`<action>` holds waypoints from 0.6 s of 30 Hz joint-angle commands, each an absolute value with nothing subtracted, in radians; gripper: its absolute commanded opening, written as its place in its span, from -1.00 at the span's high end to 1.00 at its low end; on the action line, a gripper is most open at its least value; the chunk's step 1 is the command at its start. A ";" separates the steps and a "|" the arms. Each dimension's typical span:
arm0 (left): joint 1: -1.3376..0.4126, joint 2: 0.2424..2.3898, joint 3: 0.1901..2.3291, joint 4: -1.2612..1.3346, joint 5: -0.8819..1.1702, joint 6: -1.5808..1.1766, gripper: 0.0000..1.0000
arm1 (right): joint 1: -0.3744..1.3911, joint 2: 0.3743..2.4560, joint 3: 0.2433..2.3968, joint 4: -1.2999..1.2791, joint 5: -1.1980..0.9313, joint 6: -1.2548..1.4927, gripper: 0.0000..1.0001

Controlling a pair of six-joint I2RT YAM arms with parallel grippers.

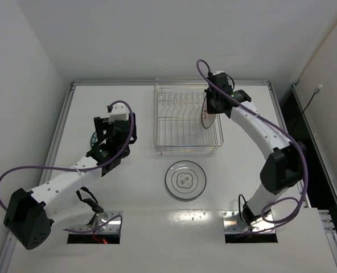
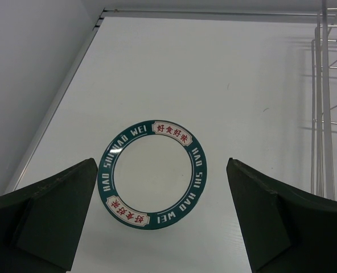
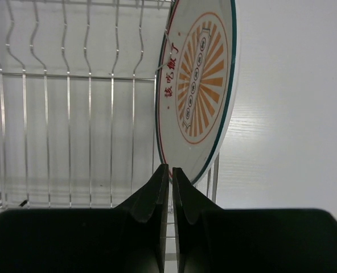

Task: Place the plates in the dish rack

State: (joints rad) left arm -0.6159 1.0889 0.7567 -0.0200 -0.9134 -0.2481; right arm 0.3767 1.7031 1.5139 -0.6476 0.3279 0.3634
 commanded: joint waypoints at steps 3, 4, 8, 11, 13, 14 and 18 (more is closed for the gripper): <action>-0.623 1.071 0.798 0.014 -0.923 -0.247 -0.93 | 0.390 1.576 1.534 -0.664 0.276 0.341 0.91; -0.623 1.071 0.798 0.014 -0.923 -0.247 -0.93 | 0.390 1.575 1.516 -0.687 0.297 0.350 0.91; -0.623 1.071 0.798 0.014 -0.923 -0.247 -0.93 | 0.381 1.516 1.411 -0.672 0.318 0.371 0.91; -0.623 1.071 0.798 0.014 -0.923 -0.247 -0.93 | 0.380 1.505 1.324 -0.649 0.318 0.382 0.91; -0.623 1.083 0.798 0.014 -0.923 -0.247 -0.93 | 0.380 1.505 1.313 -0.621 0.342 0.382 0.91; -0.623 1.092 0.798 0.014 -0.923 -0.247 -0.93 | 0.380 1.519 1.299 -0.612 0.356 0.394 0.91; -0.623 1.083 0.798 0.003 -0.913 -0.256 -0.93 | 0.380 1.571 1.298 -0.580 0.390 0.394 0.91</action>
